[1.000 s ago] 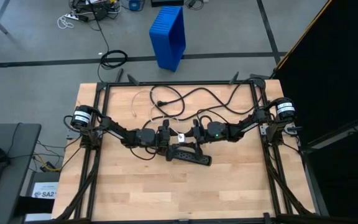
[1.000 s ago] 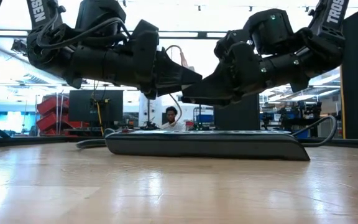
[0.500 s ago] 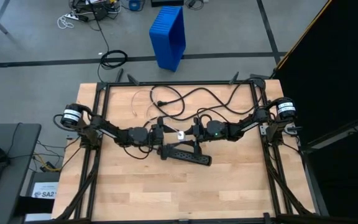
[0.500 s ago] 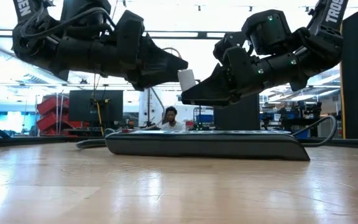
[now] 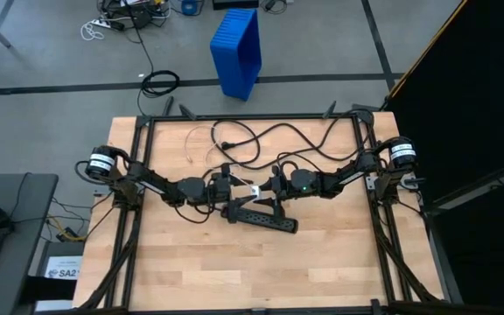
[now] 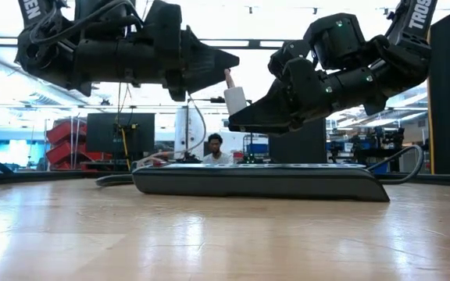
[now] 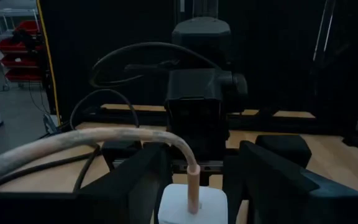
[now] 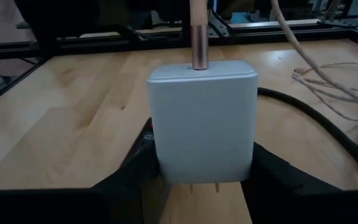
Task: Insert USB
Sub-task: Remove the pink charger cable from the white charger adapter
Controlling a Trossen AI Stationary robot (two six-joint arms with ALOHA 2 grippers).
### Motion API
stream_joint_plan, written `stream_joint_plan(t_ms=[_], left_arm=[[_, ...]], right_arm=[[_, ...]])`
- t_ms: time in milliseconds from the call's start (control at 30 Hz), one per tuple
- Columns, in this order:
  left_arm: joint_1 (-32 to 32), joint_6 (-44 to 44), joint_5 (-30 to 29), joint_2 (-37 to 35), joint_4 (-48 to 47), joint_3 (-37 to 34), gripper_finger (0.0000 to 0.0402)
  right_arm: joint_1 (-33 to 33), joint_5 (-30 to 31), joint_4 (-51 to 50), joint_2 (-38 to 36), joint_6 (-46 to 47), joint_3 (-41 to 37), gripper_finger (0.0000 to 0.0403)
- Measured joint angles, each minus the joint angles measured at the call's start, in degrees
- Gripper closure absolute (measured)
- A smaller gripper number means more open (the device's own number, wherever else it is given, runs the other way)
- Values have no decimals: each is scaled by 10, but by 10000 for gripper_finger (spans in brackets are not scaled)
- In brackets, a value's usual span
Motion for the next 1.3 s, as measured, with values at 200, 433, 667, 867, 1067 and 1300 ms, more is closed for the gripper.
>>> stream_joint_plan(t_ms=[200, 433, 667, 867, 1067, 1300], left_arm=[[0, 0, -4, 0, -11, 0, 208], [0, 0, -11, 0, -26, 0, 243], [0, 0, -10, 0, -26, 0, 298], [0, 0, 2, 0, -27, 0, 351], [0, 0, 13, 0, -41, 1, 394], [-1, 22, 13, 0, -19, 0, 399]], right_arm=[[0, -8, 2, 0, -5, 0, 259], [0, -12, 6, 0, -5, -1, 258], [0, -19, 6, 1, -5, 4, 259], [0, -21, 6, 1, -5, 4, 257], [0, -26, 4, 1, -5, 4, 259], [0, -29, 1, 1, -5, 5, 259]])
